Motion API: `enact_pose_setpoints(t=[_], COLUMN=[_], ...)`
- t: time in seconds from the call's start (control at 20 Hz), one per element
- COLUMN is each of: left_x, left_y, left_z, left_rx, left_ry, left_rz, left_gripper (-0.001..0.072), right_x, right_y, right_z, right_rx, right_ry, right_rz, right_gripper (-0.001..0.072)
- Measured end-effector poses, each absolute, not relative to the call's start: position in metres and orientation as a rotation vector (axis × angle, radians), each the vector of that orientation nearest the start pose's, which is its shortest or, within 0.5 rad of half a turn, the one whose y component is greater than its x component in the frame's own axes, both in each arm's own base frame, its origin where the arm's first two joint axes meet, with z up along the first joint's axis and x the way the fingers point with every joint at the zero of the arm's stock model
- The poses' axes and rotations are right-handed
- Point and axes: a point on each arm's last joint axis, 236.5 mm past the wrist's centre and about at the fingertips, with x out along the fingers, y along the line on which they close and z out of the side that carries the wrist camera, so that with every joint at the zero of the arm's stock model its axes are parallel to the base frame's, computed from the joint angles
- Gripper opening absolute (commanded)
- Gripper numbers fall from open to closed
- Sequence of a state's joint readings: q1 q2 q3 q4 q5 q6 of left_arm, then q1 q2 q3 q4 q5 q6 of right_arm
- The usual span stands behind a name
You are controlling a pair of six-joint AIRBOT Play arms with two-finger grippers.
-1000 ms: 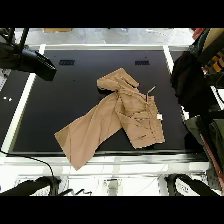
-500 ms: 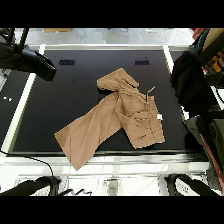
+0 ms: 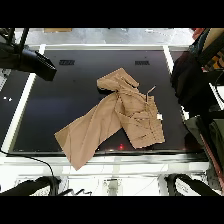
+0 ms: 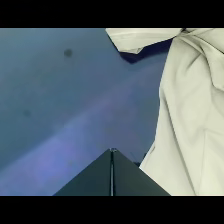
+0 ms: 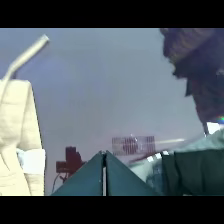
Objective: Fold the clothes and pants, and hang the long-sleeved shirts on hangers.
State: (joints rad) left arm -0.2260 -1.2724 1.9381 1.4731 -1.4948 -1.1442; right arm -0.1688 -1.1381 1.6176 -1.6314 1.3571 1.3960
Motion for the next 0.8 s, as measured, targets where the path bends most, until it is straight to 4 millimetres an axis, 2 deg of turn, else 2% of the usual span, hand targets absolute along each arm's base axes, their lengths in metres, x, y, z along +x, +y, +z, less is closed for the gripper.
enact_pose_setpoints(t=[0.1, 0.2, 0.3, 0.4, 0.45, 0.5, 0.55, 0.7, 0.8], left_x=[0.399, 0.403, 0.404, 0.404, 0.403, 0.404, 0.404, 0.408, 0.413], left_y=[-0.115, -0.116, -0.116, -0.116, -0.116, -0.117, -0.117, -0.122, -0.122], left_z=[0.270, 0.265, 0.258, 0.255, 0.254, 0.252, 0.251, 0.242, 0.231], left_rx=[0.444, 0.444, 0.445, 0.446, 0.446, 0.446, 0.444, 0.438, 0.433], left_ry=[0.766, 0.779, 0.799, 0.810, 0.816, 0.820, 0.823, 0.845, 0.869], left_rz=[-0.476, -0.478, -0.482, -0.484, -0.486, -0.487, -0.490, -0.505, -0.510], left_gripper=[0.0012, 0.0012, 0.0011, 0.0011, 0.0012, 0.0012, 0.0012, 0.0012, 0.0011], right_x=[0.388, 0.374, 0.348, 0.314, 0.298, 0.284, 0.272, 0.244, 0.233], right_y=[-0.081, -0.081, -0.081, -0.070, -0.060, -0.048, -0.039, -0.023, -0.014], right_z=[0.197, 0.150, 0.093, 0.041, 0.021, 0.002, -0.013, -0.051, -0.069], right_rx=[-0.133, -0.112, -0.048, 0.080, 0.161, 0.252, 0.332, 0.489, 0.564], right_ry=[0.962, 1.093, 1.245, 1.369, 1.410, 1.438, 1.458, 1.518, 1.555], right_rz=[-0.108, -0.058, 0.006, 0.114, 0.173, 0.224, 0.256, 0.274, 0.280], right_gripper=[0.0032, 0.0032, 0.0032, 0.0034, 0.0136, 0.0385, 0.0420, 0.0422, 0.0461])
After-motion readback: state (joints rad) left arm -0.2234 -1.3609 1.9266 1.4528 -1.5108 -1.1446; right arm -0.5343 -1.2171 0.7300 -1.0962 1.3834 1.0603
